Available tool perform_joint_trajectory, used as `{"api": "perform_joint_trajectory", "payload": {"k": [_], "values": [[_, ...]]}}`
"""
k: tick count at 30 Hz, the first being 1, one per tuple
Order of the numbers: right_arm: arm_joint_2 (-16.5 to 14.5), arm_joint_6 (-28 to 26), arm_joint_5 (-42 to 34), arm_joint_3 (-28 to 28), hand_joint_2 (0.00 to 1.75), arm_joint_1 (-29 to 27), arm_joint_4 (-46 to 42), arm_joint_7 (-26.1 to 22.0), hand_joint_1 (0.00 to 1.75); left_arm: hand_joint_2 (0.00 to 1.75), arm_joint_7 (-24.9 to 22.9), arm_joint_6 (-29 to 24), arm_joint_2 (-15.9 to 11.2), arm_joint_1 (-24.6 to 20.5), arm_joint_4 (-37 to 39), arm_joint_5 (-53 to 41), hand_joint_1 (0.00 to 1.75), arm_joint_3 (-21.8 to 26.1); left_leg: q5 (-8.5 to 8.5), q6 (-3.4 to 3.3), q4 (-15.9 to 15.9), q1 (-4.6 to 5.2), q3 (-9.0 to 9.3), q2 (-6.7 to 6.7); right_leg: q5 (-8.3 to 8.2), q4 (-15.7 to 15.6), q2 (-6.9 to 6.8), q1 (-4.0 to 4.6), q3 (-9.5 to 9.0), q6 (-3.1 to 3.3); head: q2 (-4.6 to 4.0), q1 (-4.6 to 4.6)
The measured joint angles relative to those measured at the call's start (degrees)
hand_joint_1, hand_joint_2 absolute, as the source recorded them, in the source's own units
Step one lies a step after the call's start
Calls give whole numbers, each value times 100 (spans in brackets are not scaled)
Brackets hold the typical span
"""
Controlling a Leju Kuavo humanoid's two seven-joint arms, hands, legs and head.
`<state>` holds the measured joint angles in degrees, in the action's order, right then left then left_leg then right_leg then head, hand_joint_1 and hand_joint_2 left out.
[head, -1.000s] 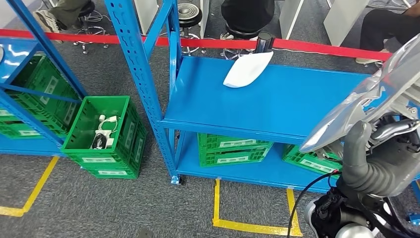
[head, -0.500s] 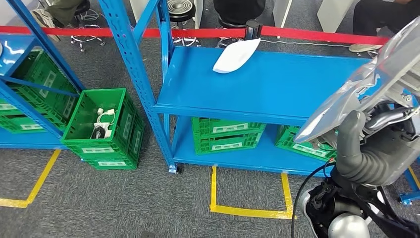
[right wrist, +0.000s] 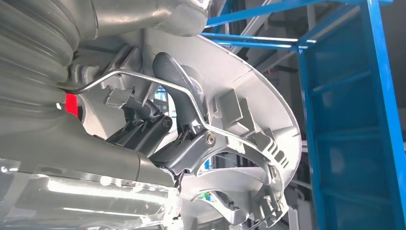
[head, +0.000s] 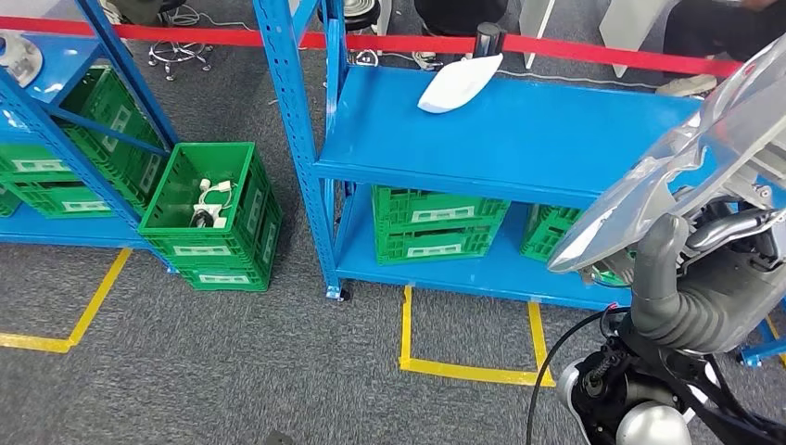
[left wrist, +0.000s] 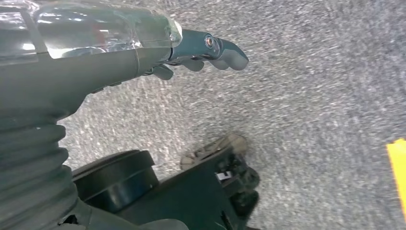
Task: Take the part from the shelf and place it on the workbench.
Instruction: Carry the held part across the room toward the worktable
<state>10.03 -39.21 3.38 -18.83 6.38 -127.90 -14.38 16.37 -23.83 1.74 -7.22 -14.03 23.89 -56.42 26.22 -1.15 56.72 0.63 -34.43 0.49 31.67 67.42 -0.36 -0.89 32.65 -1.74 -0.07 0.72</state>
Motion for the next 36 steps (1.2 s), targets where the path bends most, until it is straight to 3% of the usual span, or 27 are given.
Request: {"api": "perform_joint_trajectory", "payload": {"k": [2,3,5,6,8,10,11,12,13,15,17,18,19,21,22,23,24,26,27,28,29,31,32,33,34,36], "values": [[-10,1,-9,-11,175,21,11,-19,154,175,-7,-4,-8,-6,0,-9,0,-33,-105,42,13,27,-87,14,-20,-871,37,21,-587,66,0,-7],[-16,1,-16,-16,175,33,14,-29,154,175,-10,-4,-11,-10,0,-16,0,-51,-162,70,14,31,-121,27,21,-1142,53,38,-746,94,0,-19],[-31,2,-34,-26,175,50,24,-50,154,175,-25,-4,-17,-11,1,-32,0,-71,-264,135,18,24,-194,51,19,-1333,49,56,-779,155,0,-40],[-41,2,-42,-32,175,57,32,-59,154,175,-33,-4,-20,-9,1,-37,0,-78,-217,167,56,15,-242,47,-31,-1344,32,57,-724,191,0,-51],[-65,2,-54,-42,175,65,51,-64,154,175,-39,-10,-24,-8,2,-39,0,-84,214,214,422,-4,-391,13,-161,-1356,-4,55,-579,273,0,-99],[-84,2,-63,-51,175,67,69,-66,154,175,-39,-20,-27,-11,2,-42,0,-98,808,238,1145,-19,-567,-36,-280,-1320,-23,85,-399,315,0,-158],[-93,2,-69,-62,175,67,79,-68,154,175,-41,-25,-31,-11,2,-47,0,-109,955,243,1485,-20,-612,-51,-336,-1292,-32,101,-301,321,0,-173],[-100,2,-77,-78,175,67,92,-72,154,175,-50,-30,-35,-10,2,-54,0,-120,964,238,1696,-17,-591,-60,-390,-1259,-42,116,-196,327,0,-183],[-107,2,-86,-98,175,67,105,-79,154,175,-61,-36,-40,-10,2,-62,0,-131,864,224,1743,-11,-491,-63,-441,-1219,-49,128,-88,329,0,-188],[-119,2,-101,-134,175,67,131,-100,154,175,-85,-49,-51,-12,2,-78,0,-155,542,164,1254,15,8,-65,-527,-1126,-54,147,109,321,0,-193],[-133,2,-108,-148,175,66,147,-125,154,175,-104,-67,-77,-24,3,-91,0,-174,533,76,422,54,611,-64,-594,-1050,-63,155,234,296,0,-193],[-141,2,-110,-151,175,70,152,-140,154,175,-112,-77,-90,-30,3,-98,0,-180,602,46,117,73,797,-64,-634,-1032,-73,150,265,275,0,-196],[-146,2,-110,-153,175,74,155,-153,154,175,-120,-88,-103,-36,3,-102,0,-190,671,22,-73,89,887,-64,-681,-1027,-83,140,289,248,0,-197],[-155,2,-114,-157,175,80,159,-167,154,175,-130,-107,-117,-34,6,-108,0,-212,621,-21,-183,92,876,-62,-765,-1033,-91,120,329,188,0,-205],[-160,2,-115,-160,175,77,162,-169,154,175,-134,-111,-124,-34,9,-109,0,-219,562,-55,-202,80,833,-57,-703,-993,-72,113,366,152,0,-208],[-165,2,-116,-164,175,75,166,-171,154,175,-136,-115,-130,-34,11,-113,0,-222,491,-91,-221,65,780,-51,-540,-877,-49,107,416,116,0,-198],[-166,2,-117,-168,175,74,169,-174,154,175,-136,-115,-130,-35,13,-118,0,-223,416,-114,-232,51,713,-45,-273,-644,-25,96,490,80,0,-185],[-169,2,-117,-182,175,73,176,-179,154,175,-136,-115,-130,-36,13,-124,0,-231,273,-127,-224,51,543,-42,302,91,-2,69,649,18,0,-148],[-170,2,-119,-191,175,72,184,-179,154,175,-136,-115,-131,-35,14,-125,0,-236,203,-120,-218,51,453,-39,453,442,-1,54,692,-2,0,-134],[-171,2,-119,-204,175,71,194,-179,154,175,-136,-115,-132,-34,14,-125,0,-242,133,-108,-206,51,354,-30,448,652,0,36,664,-17,0,-125],[-171,2,-120,-218,175,71,204,-179,154,175,-136,-115,-134,-33,15,-125,0,-247,73,-94,-189,50,259,-21,330,678,0,17,562,-29,0,-117],[-172,2,-120,-244,175,74,214,-179,154,175,-136,-115,-134,-33,15,-125,0,-254,-26,-49,-125,41,77,1,-24,110,2,-32,66,-63,0,-110],[-174,2,-120,-255,175,78,214,-179,154,175,-136,-115,-138,-34,16,-125,0,-256,-57,-22,-91,43,8,8,-80,-319,11,-54,-222,-93,0,-101],[-175,2,-120,-266,175,82,215,-179,154,175,-135,-116,-142,-34,16,-127,0,-258,-93,11,-54,52,-51,18,-69,-764,39,-64,-505,-96,0,-90],[-177,2,-121,-274,175,85,216,-179,154,175,-135,-117,-148,-35,16,-130,0,-259,-130,41,-28,64,-92,28,-9,-1061,65,-64,-675,-84,0,-89],[-179,2,-130,-284,175,89,228,-179,154,175,-137,-120,-157,-33,19,-138,0,-262,-221,98,-7,71,-152,54,50,-1281,102,-22,-761,3,0,-116]]}}
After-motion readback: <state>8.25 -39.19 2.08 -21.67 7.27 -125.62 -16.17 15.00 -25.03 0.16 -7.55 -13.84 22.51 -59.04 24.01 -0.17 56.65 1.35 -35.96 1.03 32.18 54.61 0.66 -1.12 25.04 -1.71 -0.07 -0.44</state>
